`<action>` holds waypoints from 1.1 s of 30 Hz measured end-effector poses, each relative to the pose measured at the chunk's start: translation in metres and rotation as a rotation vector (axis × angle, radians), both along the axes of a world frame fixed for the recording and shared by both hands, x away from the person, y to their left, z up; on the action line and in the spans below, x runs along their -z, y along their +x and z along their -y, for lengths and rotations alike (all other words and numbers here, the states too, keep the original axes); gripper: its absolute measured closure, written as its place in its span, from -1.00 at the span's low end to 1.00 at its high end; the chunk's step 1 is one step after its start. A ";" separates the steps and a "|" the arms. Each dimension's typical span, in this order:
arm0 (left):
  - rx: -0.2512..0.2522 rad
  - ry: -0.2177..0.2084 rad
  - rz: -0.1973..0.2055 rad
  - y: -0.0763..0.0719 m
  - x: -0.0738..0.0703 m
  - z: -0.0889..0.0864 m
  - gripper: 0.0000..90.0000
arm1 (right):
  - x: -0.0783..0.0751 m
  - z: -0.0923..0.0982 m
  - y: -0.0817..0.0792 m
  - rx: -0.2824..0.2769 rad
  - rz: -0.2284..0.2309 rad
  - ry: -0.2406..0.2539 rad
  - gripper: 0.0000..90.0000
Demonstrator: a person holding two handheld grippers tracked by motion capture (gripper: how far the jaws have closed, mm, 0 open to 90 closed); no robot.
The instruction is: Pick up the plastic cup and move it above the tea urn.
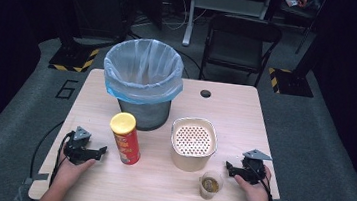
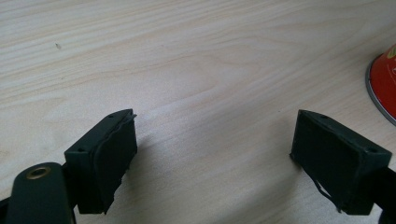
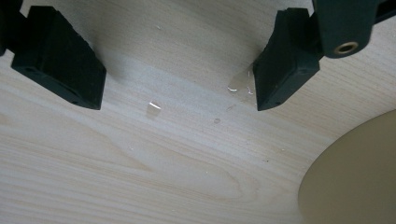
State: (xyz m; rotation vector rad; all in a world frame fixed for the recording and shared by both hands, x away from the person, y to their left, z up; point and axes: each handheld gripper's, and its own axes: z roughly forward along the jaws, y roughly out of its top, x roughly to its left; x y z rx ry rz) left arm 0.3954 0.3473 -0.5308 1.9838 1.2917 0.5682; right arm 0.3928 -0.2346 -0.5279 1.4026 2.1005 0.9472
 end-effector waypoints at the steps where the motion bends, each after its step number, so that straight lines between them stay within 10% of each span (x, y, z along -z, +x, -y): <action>1: 0.000 0.000 0.000 0.000 0.000 0.000 -0.70 | 0.000 0.000 0.000 -0.001 0.000 0.000 -0.64; 33: -0.006 -0.001 0.000 -0.001 0.000 0.000 -0.70 | -0.017 0.000 -0.005 0.000 -0.001 0.059 -0.08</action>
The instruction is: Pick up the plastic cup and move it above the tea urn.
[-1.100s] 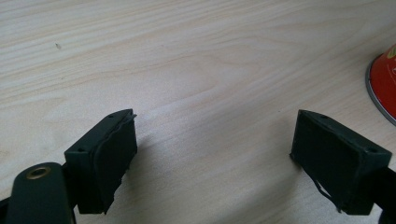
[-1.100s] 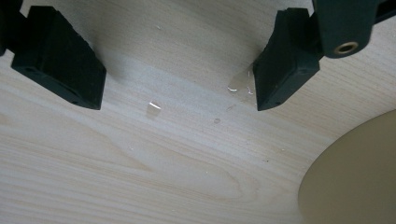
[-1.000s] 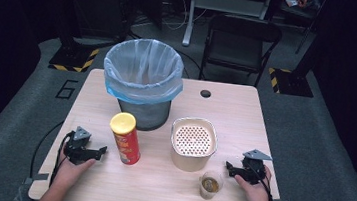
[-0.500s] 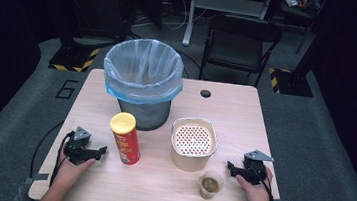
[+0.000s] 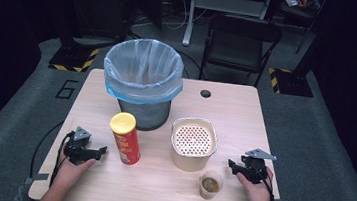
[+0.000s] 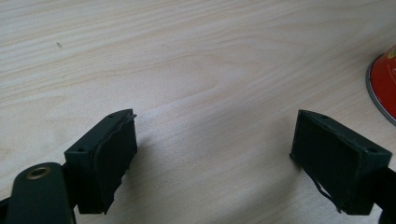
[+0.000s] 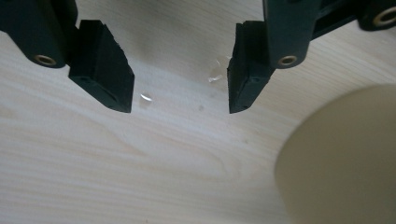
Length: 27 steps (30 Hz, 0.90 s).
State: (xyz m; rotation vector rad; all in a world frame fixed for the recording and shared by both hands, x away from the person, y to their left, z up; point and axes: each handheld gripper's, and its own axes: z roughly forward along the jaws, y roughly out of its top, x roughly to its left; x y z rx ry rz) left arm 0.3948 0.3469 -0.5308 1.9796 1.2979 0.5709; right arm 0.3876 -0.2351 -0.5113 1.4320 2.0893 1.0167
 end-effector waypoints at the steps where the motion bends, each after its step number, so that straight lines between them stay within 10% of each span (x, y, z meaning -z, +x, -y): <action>1: 0.001 0.001 0.000 0.000 0.000 0.000 -0.70 | -0.006 -0.001 -0.001 0.003 0.000 0.019 -0.03; 16: -0.002 0.000 0.000 0.000 0.000 0.000 -0.70 | -0.093 -0.035 0.012 -0.134 0.055 0.097 0.37; 27: -0.001 0.000 0.000 0.000 0.000 0.000 -0.70 | -0.102 -0.066 0.024 -0.189 0.031 0.074 0.38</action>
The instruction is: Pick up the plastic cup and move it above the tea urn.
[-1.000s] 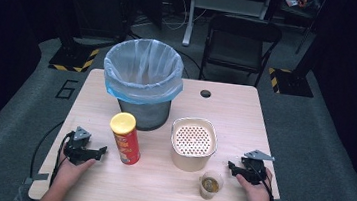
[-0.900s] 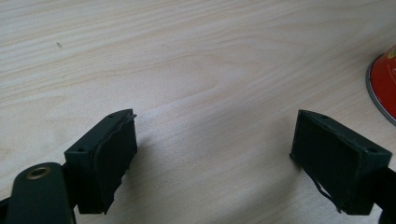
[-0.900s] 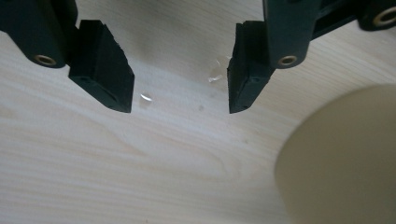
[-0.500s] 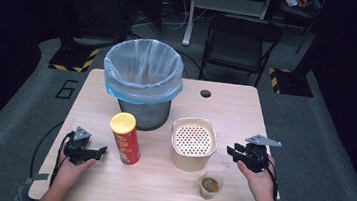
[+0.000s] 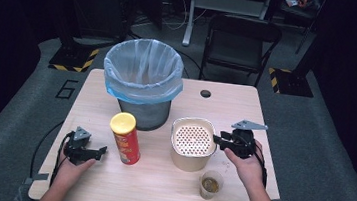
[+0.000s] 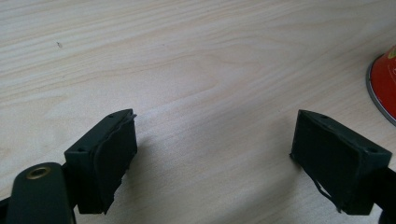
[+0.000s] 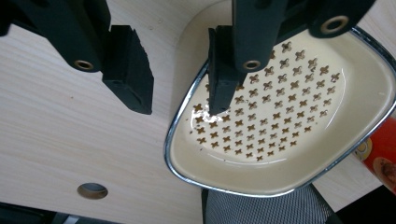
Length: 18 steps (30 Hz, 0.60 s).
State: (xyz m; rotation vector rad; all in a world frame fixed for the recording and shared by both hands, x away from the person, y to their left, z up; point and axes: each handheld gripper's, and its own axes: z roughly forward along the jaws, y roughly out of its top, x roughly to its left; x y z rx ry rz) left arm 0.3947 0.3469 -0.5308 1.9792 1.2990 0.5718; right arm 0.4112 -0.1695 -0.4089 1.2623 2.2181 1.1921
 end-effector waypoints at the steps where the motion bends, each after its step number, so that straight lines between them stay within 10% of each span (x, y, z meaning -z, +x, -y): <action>1: 0.000 0.000 0.000 0.000 0.000 0.000 -0.70 | 0.000 0.000 0.000 0.000 0.000 0.000 0.38; 18: 0.000 0.001 0.000 0.000 0.000 0.000 -0.70 | 0.004 -0.014 -0.009 -0.023 -0.025 0.013 0.60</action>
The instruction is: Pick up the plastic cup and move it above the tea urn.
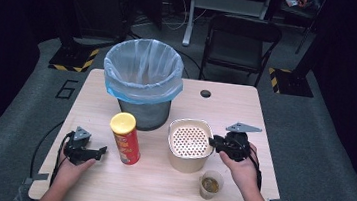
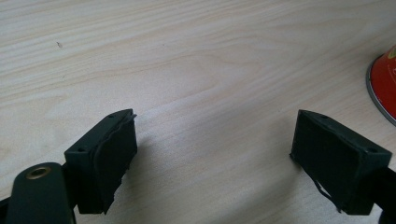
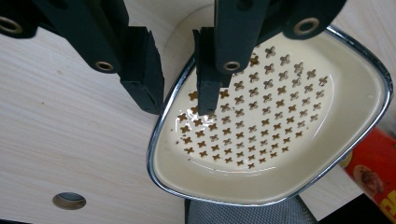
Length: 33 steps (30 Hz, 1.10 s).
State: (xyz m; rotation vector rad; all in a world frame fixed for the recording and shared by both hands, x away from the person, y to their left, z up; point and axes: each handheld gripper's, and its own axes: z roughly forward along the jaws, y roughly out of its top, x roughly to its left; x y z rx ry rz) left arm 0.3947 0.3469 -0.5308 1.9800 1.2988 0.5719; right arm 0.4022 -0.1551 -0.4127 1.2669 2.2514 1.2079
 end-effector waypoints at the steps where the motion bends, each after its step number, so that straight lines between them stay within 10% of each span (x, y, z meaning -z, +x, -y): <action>1: 0.000 0.000 0.000 0.000 0.000 0.000 -0.70 | 0.000 0.000 0.000 0.000 0.000 0.000 0.60; 33: 0.000 0.000 0.000 0.000 0.000 0.000 -0.70 | -0.003 -0.013 -0.031 -0.115 0.012 -0.011 0.68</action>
